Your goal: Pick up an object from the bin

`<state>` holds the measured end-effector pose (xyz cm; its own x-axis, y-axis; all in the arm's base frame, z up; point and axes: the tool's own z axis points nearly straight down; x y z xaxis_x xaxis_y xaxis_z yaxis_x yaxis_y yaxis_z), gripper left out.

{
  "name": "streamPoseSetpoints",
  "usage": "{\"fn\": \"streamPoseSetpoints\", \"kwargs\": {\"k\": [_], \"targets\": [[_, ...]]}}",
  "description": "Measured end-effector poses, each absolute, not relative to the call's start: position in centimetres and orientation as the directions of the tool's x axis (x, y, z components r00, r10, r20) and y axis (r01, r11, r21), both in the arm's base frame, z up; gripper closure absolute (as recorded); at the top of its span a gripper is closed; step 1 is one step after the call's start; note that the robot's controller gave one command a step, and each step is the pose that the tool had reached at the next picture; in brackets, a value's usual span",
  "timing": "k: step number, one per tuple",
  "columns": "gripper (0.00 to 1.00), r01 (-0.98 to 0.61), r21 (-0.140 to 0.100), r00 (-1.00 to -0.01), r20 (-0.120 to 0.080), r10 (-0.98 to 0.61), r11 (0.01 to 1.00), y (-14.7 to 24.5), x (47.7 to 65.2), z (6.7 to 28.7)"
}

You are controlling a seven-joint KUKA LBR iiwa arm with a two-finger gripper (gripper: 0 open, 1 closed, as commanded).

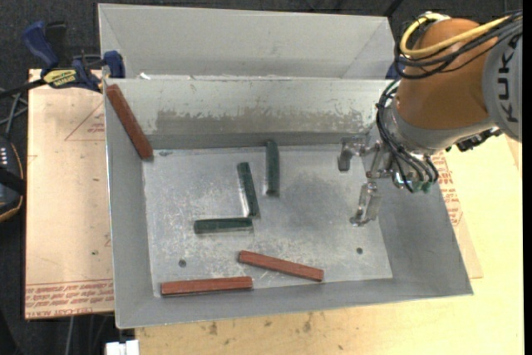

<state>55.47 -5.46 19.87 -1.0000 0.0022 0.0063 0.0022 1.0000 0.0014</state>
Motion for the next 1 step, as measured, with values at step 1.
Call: {"fn": "streamPoseSetpoints", "kwargs": {"k": [1], "targets": [[0.00, 0.000, 0.001, -1.000, -0.001, 0.000, 1.000, -5.43, 55.63, 20.32]]}}
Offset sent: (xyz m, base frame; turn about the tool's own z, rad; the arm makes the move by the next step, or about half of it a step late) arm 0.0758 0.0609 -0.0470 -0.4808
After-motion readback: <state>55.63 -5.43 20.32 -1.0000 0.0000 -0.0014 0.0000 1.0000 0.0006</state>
